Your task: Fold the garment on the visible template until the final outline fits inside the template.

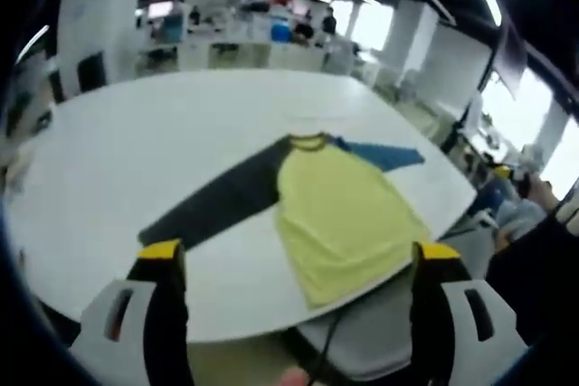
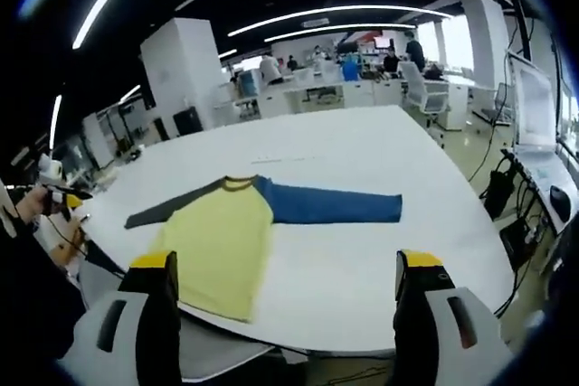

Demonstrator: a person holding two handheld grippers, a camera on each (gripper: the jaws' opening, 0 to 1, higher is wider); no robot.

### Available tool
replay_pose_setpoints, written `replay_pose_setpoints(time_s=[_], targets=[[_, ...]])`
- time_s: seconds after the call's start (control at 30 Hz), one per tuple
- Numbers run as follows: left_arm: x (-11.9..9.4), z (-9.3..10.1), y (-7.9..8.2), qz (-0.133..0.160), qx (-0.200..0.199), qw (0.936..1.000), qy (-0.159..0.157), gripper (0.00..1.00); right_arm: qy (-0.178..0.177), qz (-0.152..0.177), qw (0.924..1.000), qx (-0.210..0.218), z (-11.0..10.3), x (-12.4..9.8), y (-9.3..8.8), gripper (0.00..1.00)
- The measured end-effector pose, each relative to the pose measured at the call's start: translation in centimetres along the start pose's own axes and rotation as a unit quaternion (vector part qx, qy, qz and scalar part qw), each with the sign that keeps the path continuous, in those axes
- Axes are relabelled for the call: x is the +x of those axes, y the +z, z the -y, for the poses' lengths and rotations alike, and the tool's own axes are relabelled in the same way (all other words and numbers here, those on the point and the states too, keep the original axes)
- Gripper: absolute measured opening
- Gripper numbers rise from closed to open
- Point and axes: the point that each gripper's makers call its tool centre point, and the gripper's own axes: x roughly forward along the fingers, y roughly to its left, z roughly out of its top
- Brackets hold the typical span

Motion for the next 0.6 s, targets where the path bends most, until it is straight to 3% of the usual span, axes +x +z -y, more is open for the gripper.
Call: replay_pose_setpoints(time_s=[0.4,0.6], targets=[[0.0,-0.2,-0.1,0.004,-0.016,0.9999,-0.002,1.0,0.004,-0.014,0.9998,-0.015,-0.5,0.6,-0.1,1.0],[0.3,-0.3,-0.3,-0.001,-0.016,0.9999,-0.001,1.0,0.011,-0.015,0.9998,-0.012,-0.4,1.2,0.0,0.93]])
